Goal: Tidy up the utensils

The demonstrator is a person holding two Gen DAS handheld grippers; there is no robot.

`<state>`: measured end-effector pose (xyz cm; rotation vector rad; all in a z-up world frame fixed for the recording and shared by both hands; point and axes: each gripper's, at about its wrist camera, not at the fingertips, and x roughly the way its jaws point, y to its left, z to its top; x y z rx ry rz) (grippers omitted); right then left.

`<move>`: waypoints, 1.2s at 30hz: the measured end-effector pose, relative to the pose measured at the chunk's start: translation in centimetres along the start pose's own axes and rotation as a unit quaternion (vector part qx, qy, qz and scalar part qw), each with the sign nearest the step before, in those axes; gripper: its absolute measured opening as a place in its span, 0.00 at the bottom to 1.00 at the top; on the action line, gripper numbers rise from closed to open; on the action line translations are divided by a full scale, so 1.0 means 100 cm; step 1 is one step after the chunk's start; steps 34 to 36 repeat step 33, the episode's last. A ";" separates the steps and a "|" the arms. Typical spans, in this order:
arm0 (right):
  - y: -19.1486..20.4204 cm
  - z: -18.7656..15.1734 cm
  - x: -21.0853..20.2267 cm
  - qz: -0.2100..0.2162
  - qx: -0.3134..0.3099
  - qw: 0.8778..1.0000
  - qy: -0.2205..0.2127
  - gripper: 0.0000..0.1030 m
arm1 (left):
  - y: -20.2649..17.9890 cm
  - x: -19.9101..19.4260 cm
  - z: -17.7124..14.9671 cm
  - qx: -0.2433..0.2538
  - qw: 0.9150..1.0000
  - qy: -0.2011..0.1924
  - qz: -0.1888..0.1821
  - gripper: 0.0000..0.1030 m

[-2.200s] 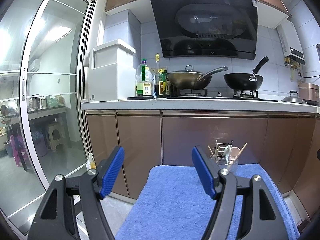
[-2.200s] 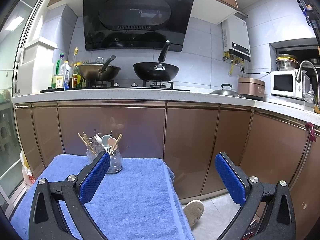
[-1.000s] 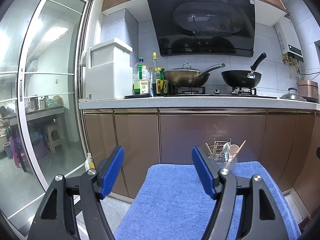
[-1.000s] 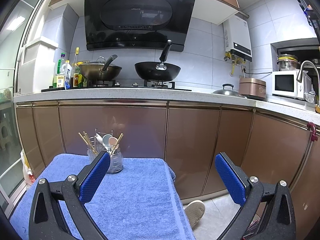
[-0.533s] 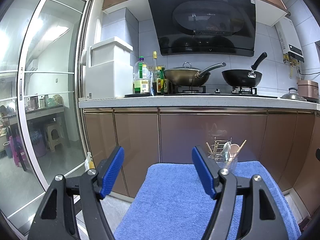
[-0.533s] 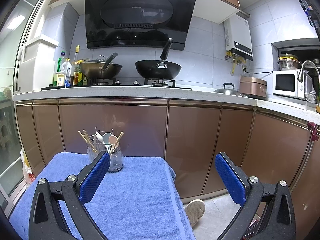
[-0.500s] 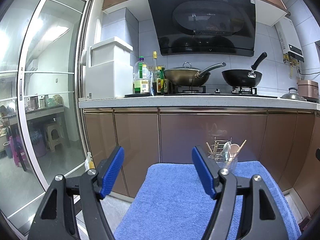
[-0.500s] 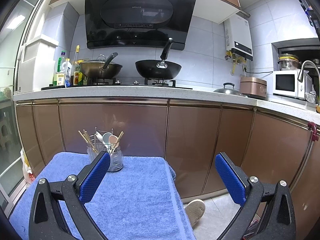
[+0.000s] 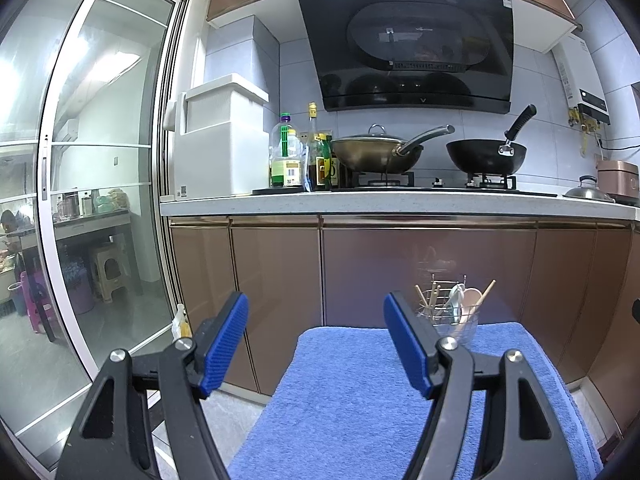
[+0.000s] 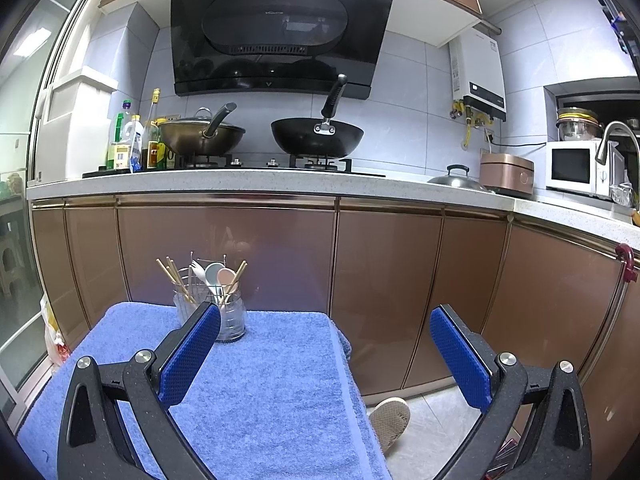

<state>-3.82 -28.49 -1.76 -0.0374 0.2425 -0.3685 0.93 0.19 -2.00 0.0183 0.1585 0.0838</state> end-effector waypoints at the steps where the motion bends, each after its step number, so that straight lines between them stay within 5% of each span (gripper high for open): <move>1: 0.000 0.000 0.000 0.000 0.000 1.000 0.000 1.00 | 0.000 0.000 0.000 0.000 1.000 0.000 0.000 0.67; 36: -0.002 -0.001 0.000 -0.002 0.000 1.000 0.000 1.00 | 0.008 -0.001 -0.002 -0.005 1.000 0.000 0.001 0.67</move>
